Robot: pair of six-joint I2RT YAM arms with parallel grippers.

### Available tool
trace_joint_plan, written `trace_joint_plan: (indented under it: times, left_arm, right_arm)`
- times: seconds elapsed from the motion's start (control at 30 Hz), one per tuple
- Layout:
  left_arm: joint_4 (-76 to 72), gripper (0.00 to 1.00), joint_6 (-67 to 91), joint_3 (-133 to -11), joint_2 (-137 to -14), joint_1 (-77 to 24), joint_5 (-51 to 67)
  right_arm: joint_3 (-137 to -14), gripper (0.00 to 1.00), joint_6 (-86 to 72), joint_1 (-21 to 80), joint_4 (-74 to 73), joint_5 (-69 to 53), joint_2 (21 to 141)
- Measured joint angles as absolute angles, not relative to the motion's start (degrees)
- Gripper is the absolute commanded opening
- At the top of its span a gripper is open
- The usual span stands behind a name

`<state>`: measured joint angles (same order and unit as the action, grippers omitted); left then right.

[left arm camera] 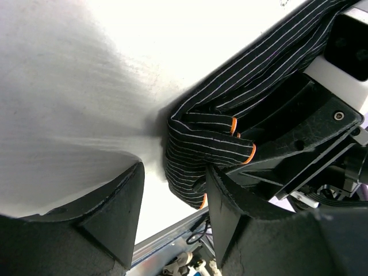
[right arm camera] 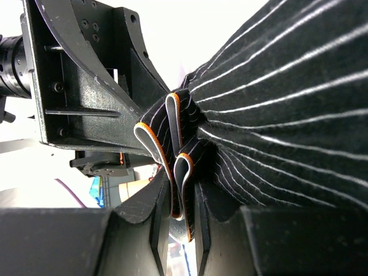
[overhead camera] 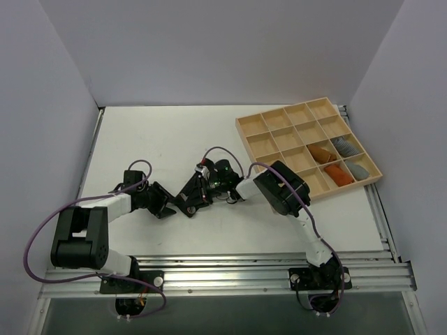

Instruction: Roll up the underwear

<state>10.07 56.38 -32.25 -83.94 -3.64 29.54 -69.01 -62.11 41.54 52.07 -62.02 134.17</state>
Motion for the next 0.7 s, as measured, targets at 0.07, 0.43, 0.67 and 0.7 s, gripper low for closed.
trace_joint_plan:
  times: [0.07,0.43,0.67,0.7]
  left_arm:
    - [9.52,0.56,56.86,-32.42,-84.62,-3.64,29.98]
    - [9.15,0.57,58.00,-36.51,-89.91,-3.64,31.77]
    - [11.64,0.56,57.34,-40.34,-93.91,-3.64,33.32]
    - [12.05,0.56,57.17,-40.82,-94.43,-3.64,33.61]
  right_arm:
    - [-69.14,0.00,-62.57,41.54,52.10,-62.15,134.34]
    - [-76.99,0.31,-51.09,41.23,33.41,-61.87,134.30]
    - [-79.05,0.38,-42.94,41.69,23.24,-57.30,131.37]
    - [-79.37,0.38,-41.93,41.74,22.00,-56.66,131.02]
